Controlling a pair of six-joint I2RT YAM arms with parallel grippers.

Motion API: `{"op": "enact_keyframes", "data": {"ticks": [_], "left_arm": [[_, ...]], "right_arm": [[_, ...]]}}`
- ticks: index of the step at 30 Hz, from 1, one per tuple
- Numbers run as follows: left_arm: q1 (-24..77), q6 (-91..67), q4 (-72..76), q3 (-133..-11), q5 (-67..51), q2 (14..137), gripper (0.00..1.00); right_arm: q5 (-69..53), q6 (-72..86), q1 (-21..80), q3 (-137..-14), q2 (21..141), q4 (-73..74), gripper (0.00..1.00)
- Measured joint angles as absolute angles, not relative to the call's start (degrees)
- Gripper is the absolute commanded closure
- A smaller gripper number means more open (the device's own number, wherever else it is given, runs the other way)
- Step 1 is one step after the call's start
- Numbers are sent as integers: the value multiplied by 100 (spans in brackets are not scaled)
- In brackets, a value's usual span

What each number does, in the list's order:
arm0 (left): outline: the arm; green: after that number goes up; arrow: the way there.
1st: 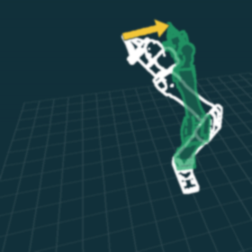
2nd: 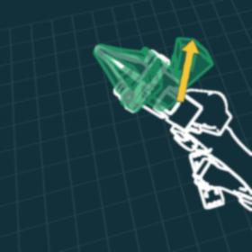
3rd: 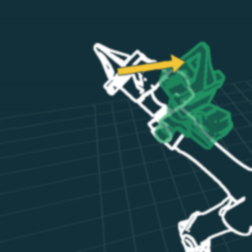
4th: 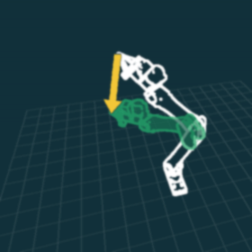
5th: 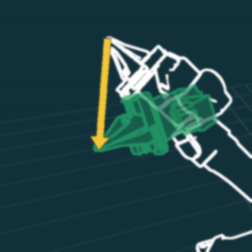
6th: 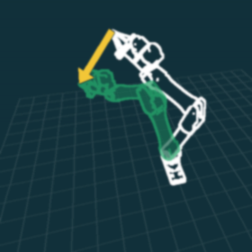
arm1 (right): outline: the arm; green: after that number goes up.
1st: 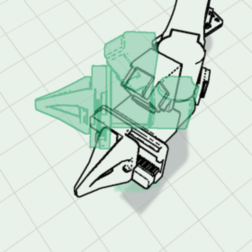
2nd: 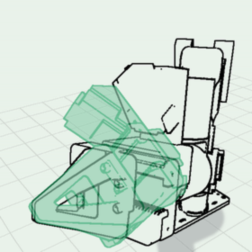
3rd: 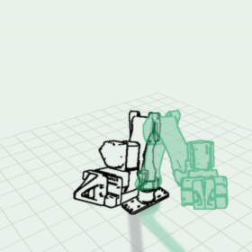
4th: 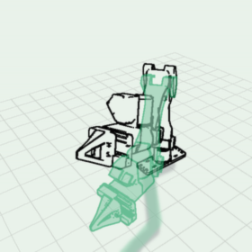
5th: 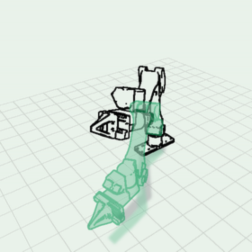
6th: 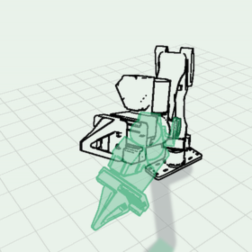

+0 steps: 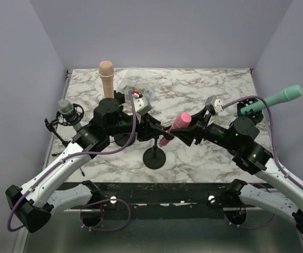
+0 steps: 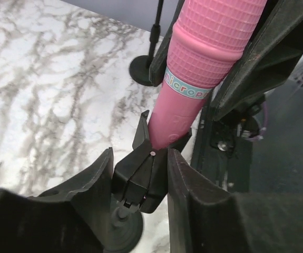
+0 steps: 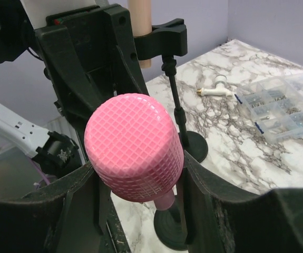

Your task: Remove the microphone from the stand

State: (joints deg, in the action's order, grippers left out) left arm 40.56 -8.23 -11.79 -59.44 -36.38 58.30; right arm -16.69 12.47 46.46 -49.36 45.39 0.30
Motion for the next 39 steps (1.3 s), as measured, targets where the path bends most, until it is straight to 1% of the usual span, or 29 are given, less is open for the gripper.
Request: {"op": "enact_keyframes", "data": {"ticks": [2, 3, 4, 12, 21, 27, 30, 33, 36, 39], "left_arm": [[4064, -744, -1155, -5944, -3586, 5819, 91], [4064, -687, -1146, -5944, -3557, 5806, 99], [4064, -655, -1149, -5942, -3544, 5791, 100], [4163, -532, -1037, -5767, -3345, 5594, 100], [4215, -467, -1083, -5682, -3118, 5424, 100], [4215, -454, -1063, -5621, -3017, 5341, 87], [4215, -456, -1059, -5614, -2995, 5339, 78], [4215, -462, -1052, -5601, -2954, 5319, 68], [4215, -478, -1055, -5601, -2943, 5319, 65], [4215, -517, -1061, -5601, -2910, 5319, 60]], "right_arm": [[-1664, 1258, 4646, -4934, 4532, 34, 99], [-1662, 1262, 4646, -4934, 4536, 49, 99], [-1662, 1256, 4646, -4934, 4539, 67, 99], [-1479, 1256, 4646, -4936, 4480, 305, 99], [-495, 1192, 4646, -4958, 3846, 1066, 99], [475, 1385, 4646, -4984, 3741, 1385, 99], [1066, 1579, 4646, -5004, 3935, 1634, 99], [1629, 1809, 4646, -5157, 4372, 2029, 99], [2038, 2008, 4646, -5430, 4978, 2436, 99], [2340, 2206, 4646, -5686, 5636, 2836, 99]]}}
